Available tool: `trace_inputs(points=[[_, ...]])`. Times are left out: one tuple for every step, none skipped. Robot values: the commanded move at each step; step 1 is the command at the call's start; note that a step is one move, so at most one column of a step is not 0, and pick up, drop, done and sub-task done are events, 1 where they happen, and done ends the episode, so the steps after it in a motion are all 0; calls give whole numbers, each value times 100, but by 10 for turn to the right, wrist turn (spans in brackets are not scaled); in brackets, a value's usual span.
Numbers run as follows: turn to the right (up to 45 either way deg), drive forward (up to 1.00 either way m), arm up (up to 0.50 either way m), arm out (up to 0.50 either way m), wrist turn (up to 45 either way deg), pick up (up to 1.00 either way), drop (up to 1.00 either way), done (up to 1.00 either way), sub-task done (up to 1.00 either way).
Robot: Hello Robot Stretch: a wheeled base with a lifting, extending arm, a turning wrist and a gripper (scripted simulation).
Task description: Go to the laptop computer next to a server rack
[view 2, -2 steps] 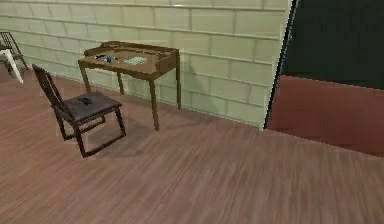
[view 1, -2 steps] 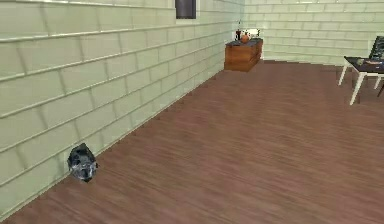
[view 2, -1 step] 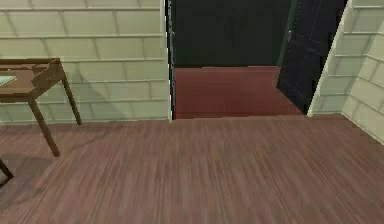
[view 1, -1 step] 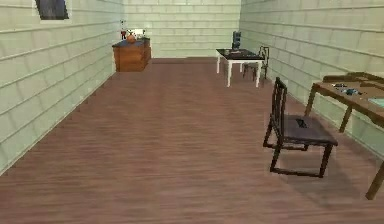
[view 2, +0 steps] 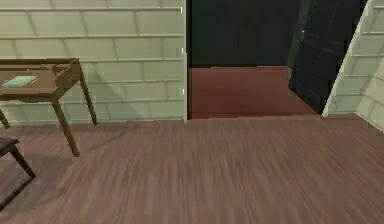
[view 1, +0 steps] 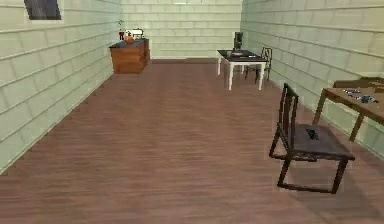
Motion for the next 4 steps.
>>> trace_inputs(points=[[0, 100, 0, 0, 0, 0, 0, 0, 0], [0, 100, 0, 0, 0, 0, 0, 0, 0], [0, 100, 0, 0, 0, 0, 0, 0, 0], [30, 0, 0, 0, 0, 0, 0, 0, 0]])
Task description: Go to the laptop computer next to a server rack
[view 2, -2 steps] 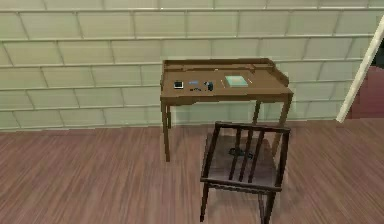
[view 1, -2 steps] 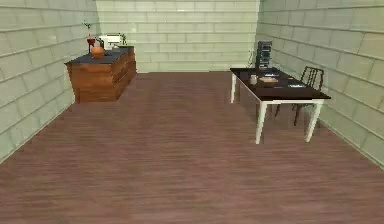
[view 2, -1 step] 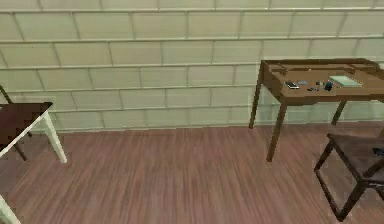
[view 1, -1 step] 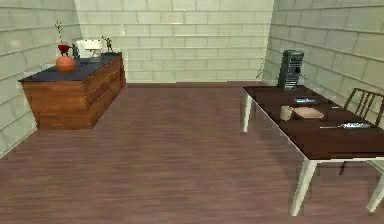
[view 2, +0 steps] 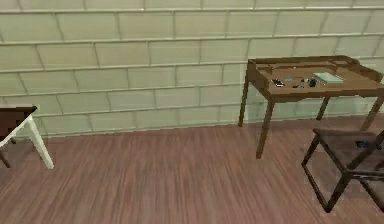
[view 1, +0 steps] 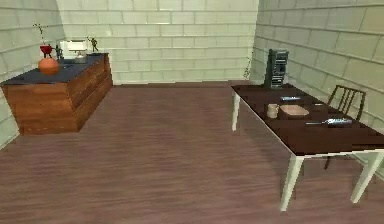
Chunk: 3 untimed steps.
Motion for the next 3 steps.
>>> trace_inputs(points=[[0, 100, 0, 0, 0, 0, 0, 0, 0], [0, 100, 0, 0, 0, 0, 0, 0, 0], [450, 0, 0, 0, 0, 0, 0, 0, 0]])
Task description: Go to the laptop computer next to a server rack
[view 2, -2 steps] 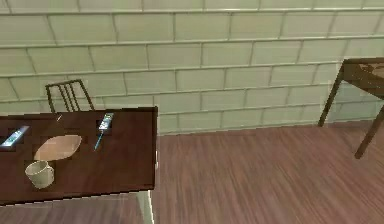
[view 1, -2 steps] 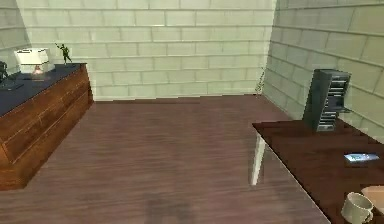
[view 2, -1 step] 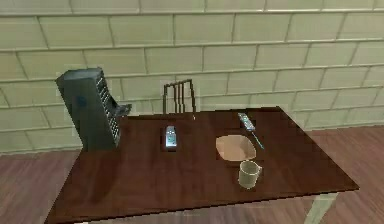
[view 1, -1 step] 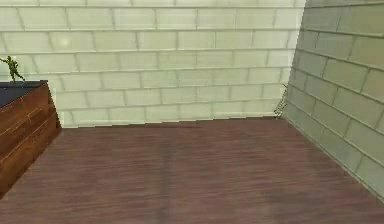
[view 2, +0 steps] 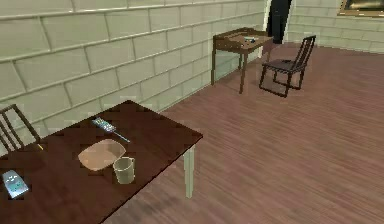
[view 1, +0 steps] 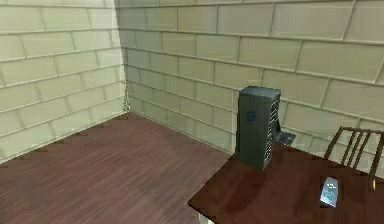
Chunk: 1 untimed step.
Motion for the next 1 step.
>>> trace_inputs(points=[[210, 0, 0, 0, 0, 0, 0, 0, 0]])
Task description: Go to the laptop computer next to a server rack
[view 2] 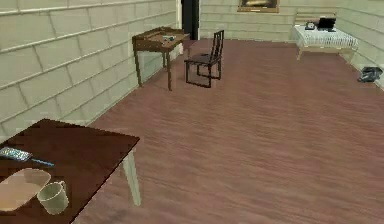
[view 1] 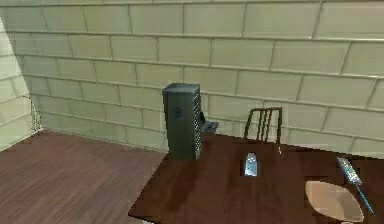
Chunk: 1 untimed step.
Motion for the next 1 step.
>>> trace_inputs(points=[[0, 0, 0, 0, 0, 0, 0, 100, 0]])
